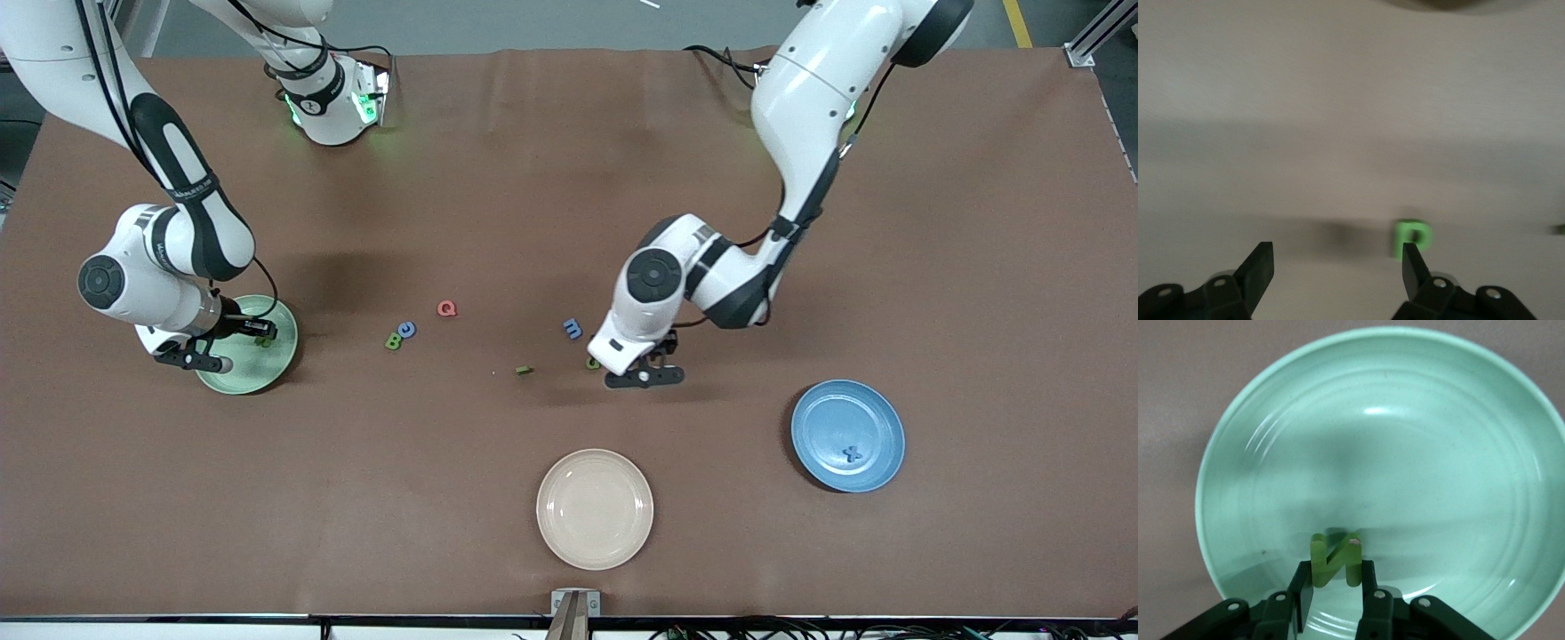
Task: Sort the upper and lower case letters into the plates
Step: 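Carry the p to the blue plate while the right gripper grasps pink Q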
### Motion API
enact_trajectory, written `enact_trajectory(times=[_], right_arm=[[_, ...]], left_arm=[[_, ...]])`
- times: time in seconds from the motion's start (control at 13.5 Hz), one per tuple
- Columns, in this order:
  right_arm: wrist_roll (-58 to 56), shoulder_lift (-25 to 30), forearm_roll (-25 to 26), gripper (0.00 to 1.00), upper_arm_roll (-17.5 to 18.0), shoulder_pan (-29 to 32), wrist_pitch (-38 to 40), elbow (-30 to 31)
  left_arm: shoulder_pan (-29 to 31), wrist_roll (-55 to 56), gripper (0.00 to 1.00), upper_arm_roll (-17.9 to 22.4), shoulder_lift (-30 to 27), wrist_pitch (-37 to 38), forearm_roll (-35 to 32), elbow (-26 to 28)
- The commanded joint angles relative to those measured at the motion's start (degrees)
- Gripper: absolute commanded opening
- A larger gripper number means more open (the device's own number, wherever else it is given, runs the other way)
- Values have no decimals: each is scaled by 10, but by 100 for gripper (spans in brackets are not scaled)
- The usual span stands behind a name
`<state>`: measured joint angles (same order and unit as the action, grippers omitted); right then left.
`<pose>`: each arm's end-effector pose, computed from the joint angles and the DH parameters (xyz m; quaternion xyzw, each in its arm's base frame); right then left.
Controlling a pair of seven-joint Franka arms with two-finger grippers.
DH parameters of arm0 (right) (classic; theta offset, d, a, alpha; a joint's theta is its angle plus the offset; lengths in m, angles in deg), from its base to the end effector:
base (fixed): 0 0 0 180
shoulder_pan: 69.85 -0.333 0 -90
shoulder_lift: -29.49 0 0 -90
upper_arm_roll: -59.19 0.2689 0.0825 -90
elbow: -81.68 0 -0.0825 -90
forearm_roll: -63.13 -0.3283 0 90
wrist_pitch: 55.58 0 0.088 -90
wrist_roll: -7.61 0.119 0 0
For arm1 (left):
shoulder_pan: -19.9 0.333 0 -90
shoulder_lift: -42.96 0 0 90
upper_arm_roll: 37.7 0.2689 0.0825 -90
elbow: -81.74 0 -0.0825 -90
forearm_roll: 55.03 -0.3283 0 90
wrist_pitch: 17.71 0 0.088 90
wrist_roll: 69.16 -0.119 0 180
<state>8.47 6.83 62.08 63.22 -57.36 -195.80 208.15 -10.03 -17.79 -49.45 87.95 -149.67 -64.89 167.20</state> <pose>0.4826 -0.0701 0.1792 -0.9928 0.0901 0.0758 0.0241 0.4976 -0.4100 0.2057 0.9980 0.0592 0.0109 0.0208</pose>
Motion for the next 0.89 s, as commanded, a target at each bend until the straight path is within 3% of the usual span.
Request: enact_trajectory(times=[0.0, 0.15, 0.3, 0.59, 0.82], right_arm=[[53, 48, 4, 100, 5, -25, 70, -6], [138, 64, 4, 100, 6, -68, 140, -32], [246, 70, 4, 100, 7, -129, 145, -33], [414, 63, -11, 100, 9, -228, 123, -33], [453, 43, -69, 100, 9, -290, 51, -30]], left_arm=[[-30, 40, 68, 6, 47, 5, 4, -66], [-32, 50, 67, 6, 55, -2, 5, -74], [-50, 89, 61, 11, 75, -4, 4, -102], [-50, 85, 57, 15, 81, 7, -1, -108], [-56, 63, 57, 35, 80, 45, -1, -109]])
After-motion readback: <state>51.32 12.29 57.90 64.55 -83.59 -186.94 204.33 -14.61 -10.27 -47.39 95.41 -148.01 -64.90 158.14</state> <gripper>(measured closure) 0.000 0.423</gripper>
